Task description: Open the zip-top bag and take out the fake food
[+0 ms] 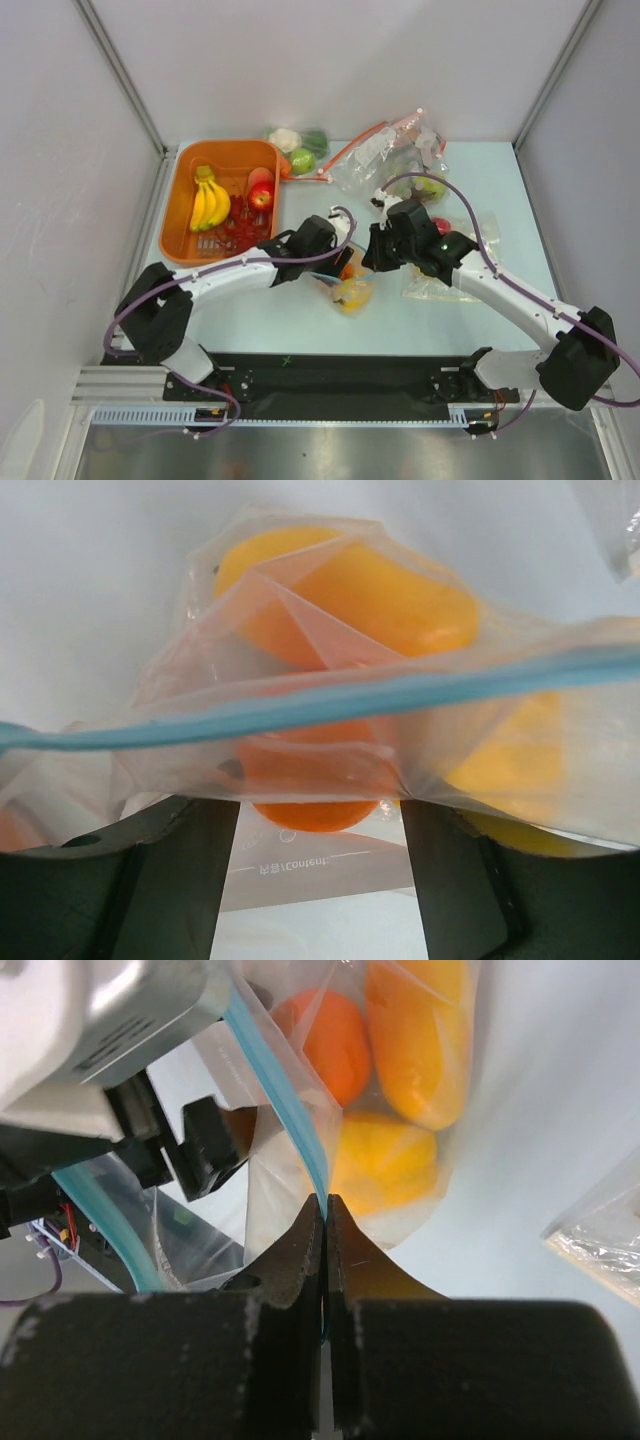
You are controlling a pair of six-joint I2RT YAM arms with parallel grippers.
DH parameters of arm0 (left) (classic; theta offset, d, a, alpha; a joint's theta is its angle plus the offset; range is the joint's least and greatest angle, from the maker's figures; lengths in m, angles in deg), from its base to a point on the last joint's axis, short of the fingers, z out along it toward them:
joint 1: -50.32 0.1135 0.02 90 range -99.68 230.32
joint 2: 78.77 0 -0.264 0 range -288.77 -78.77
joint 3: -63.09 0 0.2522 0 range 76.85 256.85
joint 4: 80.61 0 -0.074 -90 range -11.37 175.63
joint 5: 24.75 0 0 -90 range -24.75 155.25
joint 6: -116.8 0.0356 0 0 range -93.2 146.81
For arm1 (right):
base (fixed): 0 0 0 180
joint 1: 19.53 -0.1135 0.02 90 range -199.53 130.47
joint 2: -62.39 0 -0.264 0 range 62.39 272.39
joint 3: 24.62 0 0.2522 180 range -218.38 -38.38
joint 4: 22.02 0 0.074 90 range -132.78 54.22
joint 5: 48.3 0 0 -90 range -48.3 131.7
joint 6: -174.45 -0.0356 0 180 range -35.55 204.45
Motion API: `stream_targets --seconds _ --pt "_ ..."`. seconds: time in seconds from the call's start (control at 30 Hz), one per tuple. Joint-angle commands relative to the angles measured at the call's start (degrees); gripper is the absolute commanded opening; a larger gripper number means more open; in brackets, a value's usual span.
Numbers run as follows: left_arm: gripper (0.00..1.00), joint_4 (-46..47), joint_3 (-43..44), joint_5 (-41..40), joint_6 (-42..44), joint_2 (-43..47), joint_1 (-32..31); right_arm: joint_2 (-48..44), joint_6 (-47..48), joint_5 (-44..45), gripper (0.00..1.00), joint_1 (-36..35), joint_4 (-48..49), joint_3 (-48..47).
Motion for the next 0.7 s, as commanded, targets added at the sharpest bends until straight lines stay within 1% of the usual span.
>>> stream_targets --seconds 0.0,0.13,0.17,0.2,0.27,0.3,0.33,0.37,0.43,0.47,0.53,0.57,0.67 --pt "0.70 1.3 -0.7 0.4 0.9 -1.8 2.4 0.1 -1.0 0.9 0.00 -0.3 1.3 -2.5" --pt "0.71 0.7 -0.1 3.0 0.7 -4.4 3.4 0.4 -1.2 1.4 0.00 -0.3 1.1 -3.1" --pt "0.74 0.6 0.0 3.3 0.7 -5.0 3.5 0.7 -1.1 1.5 0.00 -0.3 1.0 -3.2" --pt "0.74 0.6 0.1 4.9 0.7 -5.6 3.5 0.8 -1.0 1.7 0.00 -0.3 1.0 -3.6" --pt "0.73 0.6 0.5 5.7 0.6 -7.3 3.5 1.3 -0.9 1.7 0.00 -0.3 0.9 -3.9" --pt "0.71 0.5 0.7 5.9 0.6 -7.9 3.5 1.6 -0.9 1.7 0.00 -0.3 0.9 -4.0" --pt "0.66 0.4 0.9 6.0 0.6 -8.4 3.5 1.6 -0.8 1.8 0.00 -0.3 0.9 -4.1" --pt "0.44 0.4 1.3 6.2 0.5 -8.6 3.5 2.0 -0.9 1.9 0.00 -0.3 0.8 -4.2" --pt "0.29 0.4 1.5 6.2 0.1 -8.5 3.5 2.3 -0.7 1.8 0.00 -0.3 0.6 -4.4" --pt "0.18 0.3 2.0 6.8 0.1 -7.8 3.6 2.6 -0.7 1.7 0.00 -0.3 0.5 -4.3" --pt "0.09 0.1 2.4 7.7 0.2 -7.2 3.6 2.8 -0.8 1.6 0.00 -0.2 0.5 -4.0" --pt "0.02 -0.1 2.9 7.9 0.0 -6.9 3.6 2.7 -0.9 1.6 0.00 -0.3 0.6 -3.9" --pt "0.00 -1.2 4.2 9.7 -0.2 -5.7 3.6 2.9 -1.0 1.5 0.00 -0.3 0.7 -3.7"
